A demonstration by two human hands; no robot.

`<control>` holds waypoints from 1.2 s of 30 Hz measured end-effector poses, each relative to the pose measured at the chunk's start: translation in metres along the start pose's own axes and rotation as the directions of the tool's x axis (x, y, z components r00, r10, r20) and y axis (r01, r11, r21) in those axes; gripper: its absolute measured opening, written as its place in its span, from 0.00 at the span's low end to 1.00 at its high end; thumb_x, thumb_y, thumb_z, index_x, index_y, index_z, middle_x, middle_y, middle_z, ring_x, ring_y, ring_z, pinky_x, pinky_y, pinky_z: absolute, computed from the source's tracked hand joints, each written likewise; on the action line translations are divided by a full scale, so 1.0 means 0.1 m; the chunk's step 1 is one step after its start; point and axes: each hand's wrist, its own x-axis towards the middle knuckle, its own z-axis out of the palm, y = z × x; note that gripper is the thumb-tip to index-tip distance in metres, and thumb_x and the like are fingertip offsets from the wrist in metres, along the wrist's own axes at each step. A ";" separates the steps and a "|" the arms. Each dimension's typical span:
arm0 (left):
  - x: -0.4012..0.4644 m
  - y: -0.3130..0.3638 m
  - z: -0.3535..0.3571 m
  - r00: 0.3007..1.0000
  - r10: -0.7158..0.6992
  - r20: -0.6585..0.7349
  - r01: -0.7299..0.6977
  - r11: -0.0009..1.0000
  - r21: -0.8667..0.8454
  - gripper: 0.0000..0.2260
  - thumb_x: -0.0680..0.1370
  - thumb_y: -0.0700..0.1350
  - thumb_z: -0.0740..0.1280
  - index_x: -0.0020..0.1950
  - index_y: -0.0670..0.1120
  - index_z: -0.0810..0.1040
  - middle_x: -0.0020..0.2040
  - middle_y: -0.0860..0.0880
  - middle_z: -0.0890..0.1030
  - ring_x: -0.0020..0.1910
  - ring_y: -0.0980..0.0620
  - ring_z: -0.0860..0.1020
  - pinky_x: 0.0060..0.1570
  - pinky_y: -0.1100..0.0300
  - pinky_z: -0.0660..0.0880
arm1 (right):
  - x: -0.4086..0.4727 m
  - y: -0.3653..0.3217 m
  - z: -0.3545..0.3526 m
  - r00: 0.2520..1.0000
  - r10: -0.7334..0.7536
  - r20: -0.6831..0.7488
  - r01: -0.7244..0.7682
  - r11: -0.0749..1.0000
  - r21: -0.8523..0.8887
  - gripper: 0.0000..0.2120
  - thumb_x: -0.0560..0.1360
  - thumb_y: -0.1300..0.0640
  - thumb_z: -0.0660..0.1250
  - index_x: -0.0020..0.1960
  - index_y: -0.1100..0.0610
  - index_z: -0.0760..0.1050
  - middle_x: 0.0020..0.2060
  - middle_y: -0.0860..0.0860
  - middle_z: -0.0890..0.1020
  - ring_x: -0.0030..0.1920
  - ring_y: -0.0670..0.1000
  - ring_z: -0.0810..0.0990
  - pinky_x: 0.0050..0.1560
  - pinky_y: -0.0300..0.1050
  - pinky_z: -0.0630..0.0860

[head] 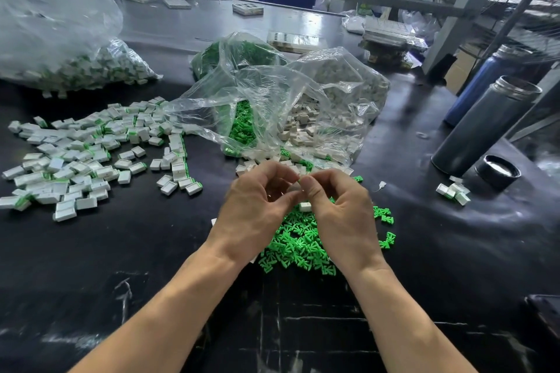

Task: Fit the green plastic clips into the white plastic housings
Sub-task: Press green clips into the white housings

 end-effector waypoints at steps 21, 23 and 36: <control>0.23 -0.21 -0.71 0.916 -0.147 -0.374 0.399 0.443 0.803 0.07 0.78 0.49 0.72 0.56 0.55 0.82 0.58 0.49 0.82 0.61 0.44 0.77 0.61 0.49 0.71 | 0.05 0.05 -0.16 0.992 0.123 -0.019 -0.123 0.956 -0.267 0.08 0.80 0.47 0.71 0.44 0.49 0.83 0.32 0.41 0.80 0.35 0.39 0.77 0.36 0.35 0.71; 0.25 -0.23 -0.75 0.903 -0.158 -0.400 0.428 0.431 0.794 0.07 0.78 0.49 0.73 0.55 0.55 0.82 0.58 0.48 0.81 0.61 0.43 0.77 0.62 0.49 0.70 | 0.05 0.06 -0.17 0.991 0.135 0.004 -0.128 0.944 -0.304 0.08 0.80 0.47 0.71 0.45 0.49 0.83 0.35 0.42 0.81 0.39 0.43 0.79 0.43 0.45 0.76; 0.19 -0.19 -0.70 0.946 -0.047 -0.319 0.265 0.676 0.687 0.08 0.79 0.44 0.72 0.58 0.49 0.82 0.55 0.48 0.81 0.55 0.46 0.79 0.59 0.47 0.77 | 0.10 0.04 -0.34 0.965 0.247 0.092 -0.159 0.824 -0.543 0.03 0.75 0.44 0.75 0.43 0.40 0.83 0.37 0.34 0.81 0.41 0.36 0.78 0.44 0.40 0.75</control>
